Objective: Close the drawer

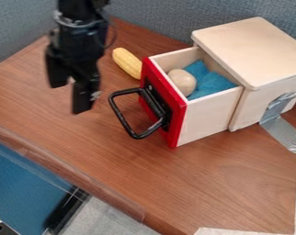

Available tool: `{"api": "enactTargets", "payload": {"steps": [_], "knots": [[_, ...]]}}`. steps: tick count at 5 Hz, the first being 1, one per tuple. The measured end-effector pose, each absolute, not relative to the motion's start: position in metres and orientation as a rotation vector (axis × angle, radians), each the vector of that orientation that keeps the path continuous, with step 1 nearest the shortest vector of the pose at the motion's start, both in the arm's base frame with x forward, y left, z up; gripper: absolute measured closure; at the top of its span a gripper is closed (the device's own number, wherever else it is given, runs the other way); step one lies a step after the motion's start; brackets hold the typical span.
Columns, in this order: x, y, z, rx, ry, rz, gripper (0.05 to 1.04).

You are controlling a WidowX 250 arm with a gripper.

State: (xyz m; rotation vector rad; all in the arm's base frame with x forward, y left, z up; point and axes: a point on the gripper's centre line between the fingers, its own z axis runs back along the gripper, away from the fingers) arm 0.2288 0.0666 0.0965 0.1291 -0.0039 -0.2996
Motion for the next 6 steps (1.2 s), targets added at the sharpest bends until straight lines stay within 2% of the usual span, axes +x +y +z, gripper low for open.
{"api": "enactTargets", "payload": {"steps": [1,2,3,4,5,6], "knots": [[0.221,0.081,0.092,0.222,0.011,-0.284,0.083],[0.232,0.084,0.086,0.274,-0.056,-0.245,0.083],[0.242,0.083,0.069,0.281,-0.055,-0.2,0.083],[0.242,0.078,0.058,0.273,-0.001,-0.209,0.083],[0.248,0.073,0.049,0.311,0.058,-0.218,0.083],[0.255,0.07,0.042,0.333,0.078,-0.211,0.083]]}}
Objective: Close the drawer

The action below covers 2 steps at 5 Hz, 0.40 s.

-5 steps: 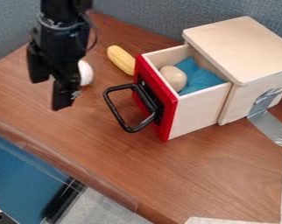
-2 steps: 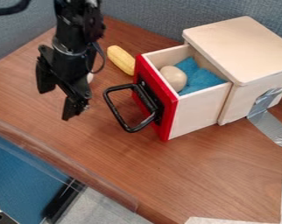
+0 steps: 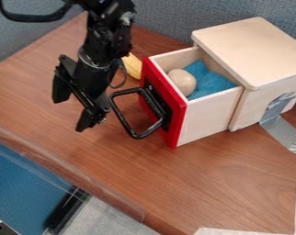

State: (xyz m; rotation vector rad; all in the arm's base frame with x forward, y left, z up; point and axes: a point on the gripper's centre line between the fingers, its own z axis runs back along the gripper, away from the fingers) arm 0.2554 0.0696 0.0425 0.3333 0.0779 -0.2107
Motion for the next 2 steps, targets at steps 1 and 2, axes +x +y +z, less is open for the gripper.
{"api": "enactTargets", "payload": {"steps": [1,2], "knots": [[0.2637,0.0616,0.0353,0.347,0.067,-0.209,0.083],[0.2713,0.0558,0.0273,0.354,0.078,-0.195,0.083]]}}
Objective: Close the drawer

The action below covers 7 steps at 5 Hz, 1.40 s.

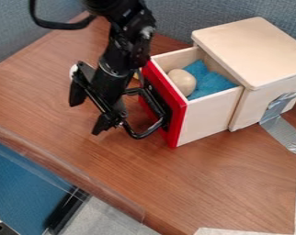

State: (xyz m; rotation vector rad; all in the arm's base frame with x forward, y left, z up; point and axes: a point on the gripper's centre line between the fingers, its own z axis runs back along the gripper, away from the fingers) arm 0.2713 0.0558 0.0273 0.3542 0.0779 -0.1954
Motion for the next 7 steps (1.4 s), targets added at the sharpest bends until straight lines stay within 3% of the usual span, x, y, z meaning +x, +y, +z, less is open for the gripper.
{"api": "enactTargets", "payload": {"steps": [2,7], "knots": [[0.286,0.052,0.021,0.334,0.067,-0.155,0.083],[0.356,0.007,0.012,0.202,0.01,-0.073,0.084]]}}
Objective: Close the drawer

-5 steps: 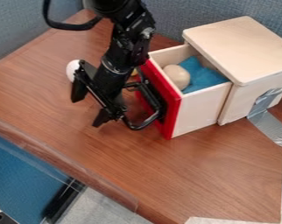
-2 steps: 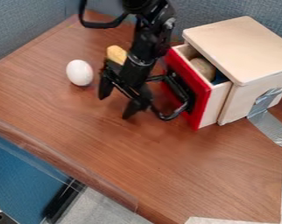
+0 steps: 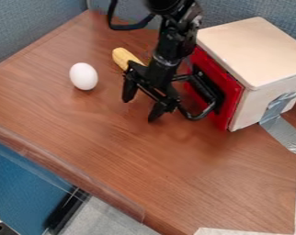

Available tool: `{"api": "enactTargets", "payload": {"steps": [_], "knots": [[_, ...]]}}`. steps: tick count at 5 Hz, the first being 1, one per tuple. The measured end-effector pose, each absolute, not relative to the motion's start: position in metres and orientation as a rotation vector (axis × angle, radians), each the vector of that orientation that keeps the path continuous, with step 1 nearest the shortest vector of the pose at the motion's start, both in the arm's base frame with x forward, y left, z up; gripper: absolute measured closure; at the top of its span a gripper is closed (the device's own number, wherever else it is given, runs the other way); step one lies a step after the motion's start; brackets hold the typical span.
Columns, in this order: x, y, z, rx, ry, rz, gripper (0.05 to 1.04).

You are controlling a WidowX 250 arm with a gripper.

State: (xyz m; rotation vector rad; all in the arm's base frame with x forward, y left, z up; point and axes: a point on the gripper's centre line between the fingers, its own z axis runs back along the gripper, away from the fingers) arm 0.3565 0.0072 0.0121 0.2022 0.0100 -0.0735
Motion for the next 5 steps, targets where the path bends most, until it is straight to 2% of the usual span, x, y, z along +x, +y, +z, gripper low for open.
{"api": "enactTargets", "payload": {"steps": [2,3,4,5], "knots": [[0.364,-0.003,0.013,0.186,0.003,-0.085,0.084],[0.357,-0.005,0.032,0.241,-0.057,-0.028,0.083],[0.348,0.004,0.085,0.231,-0.198,0.087,0.083],[0.335,0.032,0.124,0.215,-0.269,0.312,0.083]]}}
